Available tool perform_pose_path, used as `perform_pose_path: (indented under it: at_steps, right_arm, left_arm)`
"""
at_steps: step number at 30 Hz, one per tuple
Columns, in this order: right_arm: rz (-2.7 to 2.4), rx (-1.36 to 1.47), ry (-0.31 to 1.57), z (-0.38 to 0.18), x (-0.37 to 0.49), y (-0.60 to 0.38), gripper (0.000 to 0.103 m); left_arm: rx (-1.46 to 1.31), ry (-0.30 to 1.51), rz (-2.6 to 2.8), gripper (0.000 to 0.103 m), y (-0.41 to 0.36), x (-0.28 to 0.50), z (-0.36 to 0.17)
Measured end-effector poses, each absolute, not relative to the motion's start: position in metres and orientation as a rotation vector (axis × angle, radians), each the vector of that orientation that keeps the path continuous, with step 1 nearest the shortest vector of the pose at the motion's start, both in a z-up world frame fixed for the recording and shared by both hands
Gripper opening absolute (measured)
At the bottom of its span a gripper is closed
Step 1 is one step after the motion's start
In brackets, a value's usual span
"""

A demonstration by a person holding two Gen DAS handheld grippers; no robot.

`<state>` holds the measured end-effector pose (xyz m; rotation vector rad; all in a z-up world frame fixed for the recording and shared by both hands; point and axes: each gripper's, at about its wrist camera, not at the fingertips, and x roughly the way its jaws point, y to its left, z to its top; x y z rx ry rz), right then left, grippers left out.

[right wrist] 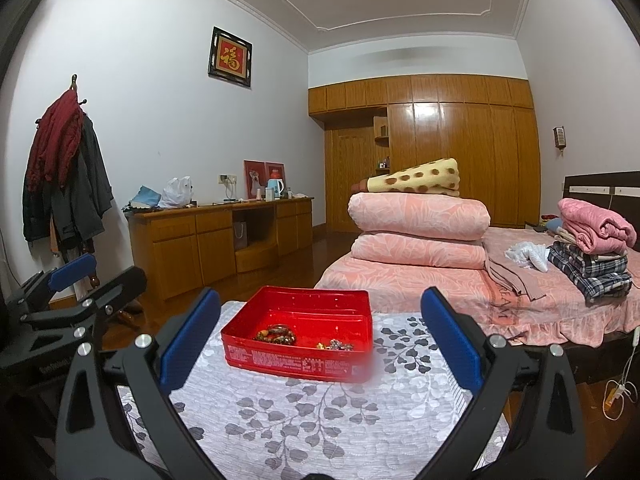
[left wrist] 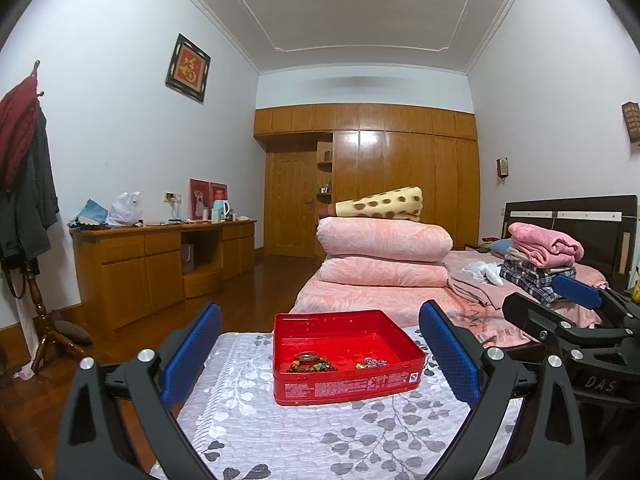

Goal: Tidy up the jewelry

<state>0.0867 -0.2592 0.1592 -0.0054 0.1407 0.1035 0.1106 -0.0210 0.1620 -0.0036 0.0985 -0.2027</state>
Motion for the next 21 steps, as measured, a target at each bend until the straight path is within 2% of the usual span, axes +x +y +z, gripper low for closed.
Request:
perform_pose_path:
  at_steps: [21]
  right_arm:
    - [0.104,-0.005,0.145,0.1571,0.086,-0.2574,0.097]
  left_arm:
    - [-0.013,0.104,-0.211,0.097,-0.0211,0.1107,0.1606]
